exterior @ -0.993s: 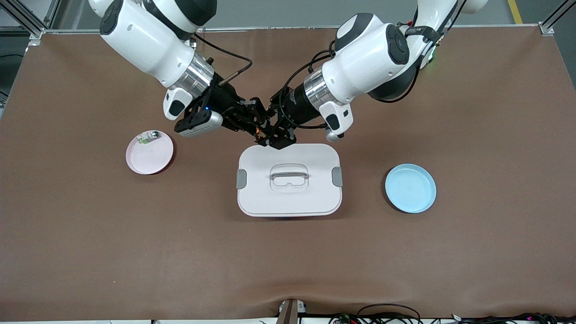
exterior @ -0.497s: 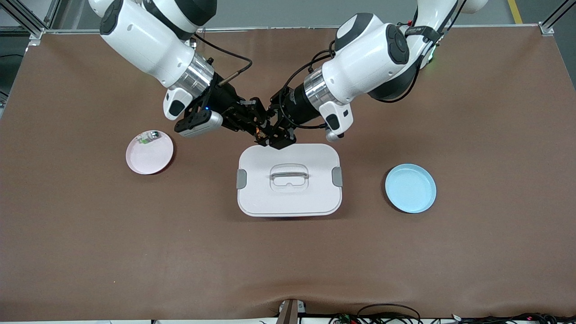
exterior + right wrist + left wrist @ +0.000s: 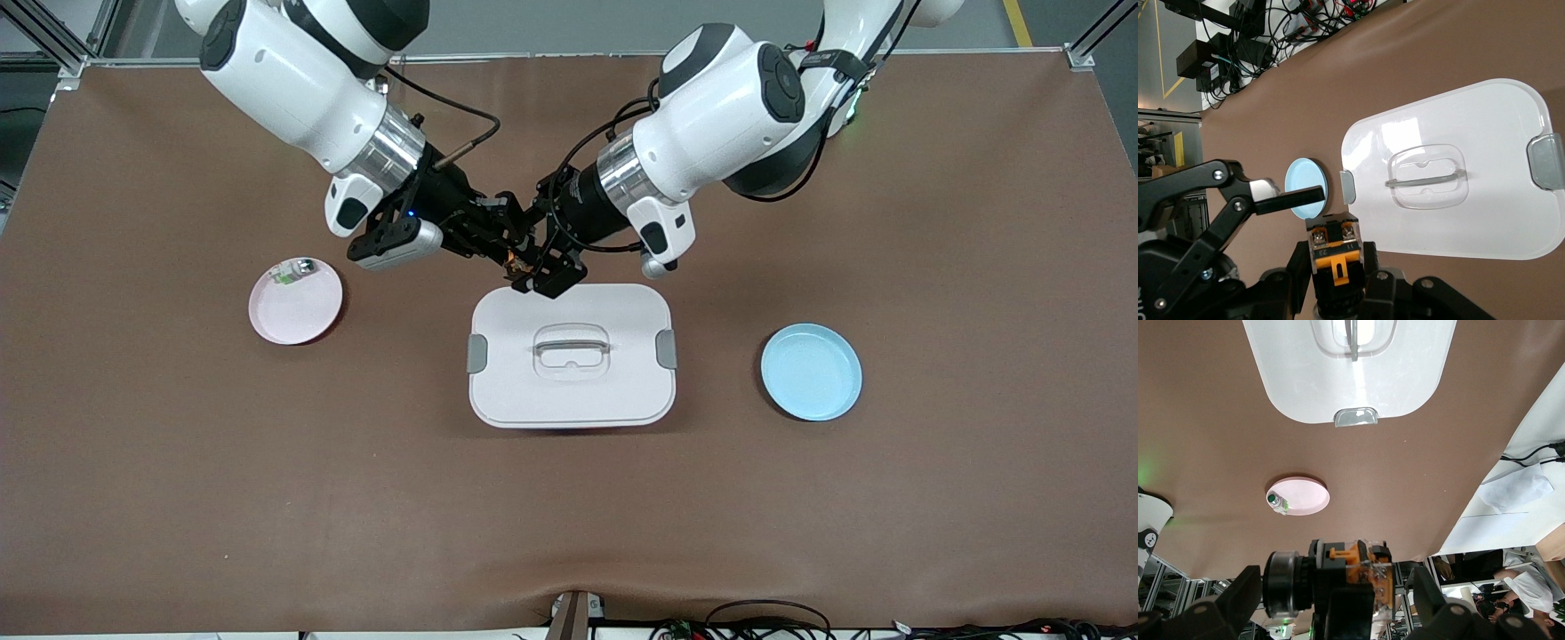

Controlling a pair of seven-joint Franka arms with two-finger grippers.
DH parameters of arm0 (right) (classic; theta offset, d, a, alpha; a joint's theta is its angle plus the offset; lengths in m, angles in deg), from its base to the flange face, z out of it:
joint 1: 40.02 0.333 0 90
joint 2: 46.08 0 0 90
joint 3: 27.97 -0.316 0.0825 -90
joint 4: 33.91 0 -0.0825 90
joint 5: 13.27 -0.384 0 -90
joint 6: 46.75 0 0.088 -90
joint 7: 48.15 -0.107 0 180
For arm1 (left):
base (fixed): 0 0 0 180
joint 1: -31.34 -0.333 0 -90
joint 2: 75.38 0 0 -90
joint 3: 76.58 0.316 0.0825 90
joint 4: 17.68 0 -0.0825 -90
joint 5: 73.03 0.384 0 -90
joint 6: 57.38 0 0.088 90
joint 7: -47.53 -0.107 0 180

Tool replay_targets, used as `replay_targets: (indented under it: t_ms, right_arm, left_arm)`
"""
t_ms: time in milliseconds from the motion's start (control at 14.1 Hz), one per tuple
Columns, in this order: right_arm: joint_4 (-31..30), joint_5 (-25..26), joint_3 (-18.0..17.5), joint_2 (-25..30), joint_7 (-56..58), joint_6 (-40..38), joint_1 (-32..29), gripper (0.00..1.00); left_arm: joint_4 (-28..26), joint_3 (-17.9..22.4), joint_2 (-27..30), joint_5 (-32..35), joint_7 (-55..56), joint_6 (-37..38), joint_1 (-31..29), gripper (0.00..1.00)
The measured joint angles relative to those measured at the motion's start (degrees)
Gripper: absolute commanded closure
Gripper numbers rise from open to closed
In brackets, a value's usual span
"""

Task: Transfer orange switch to right arm and place
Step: 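Open the left gripper and withdraw while the right gripper carries the switch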

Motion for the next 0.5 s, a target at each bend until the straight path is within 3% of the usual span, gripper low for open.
replay_targets:
  t_ms: [213,355,497]
  right_arm:
    - [0.05,6.20,0.78,0.00,3.96,-3.07,-0.25,1.00]
    - [0.13,10.88,1.14,0.00,14.20,-6.17,-0.88,1.00]
    - [0.19,12.25,1.38,0.00,25.05,-10.46,-2.53,1.00]
  left_arm:
    - [-0.19,0.01,-0.01,2.79,-2.57,0.00,-0.06,0.00]
    - [-0.91,0.04,-0.02,4.37,-6.24,0.00,-0.20,0.00]
    - [-1.81,0.07,0.16,5.78,-9.48,0.00,-0.84,0.00]
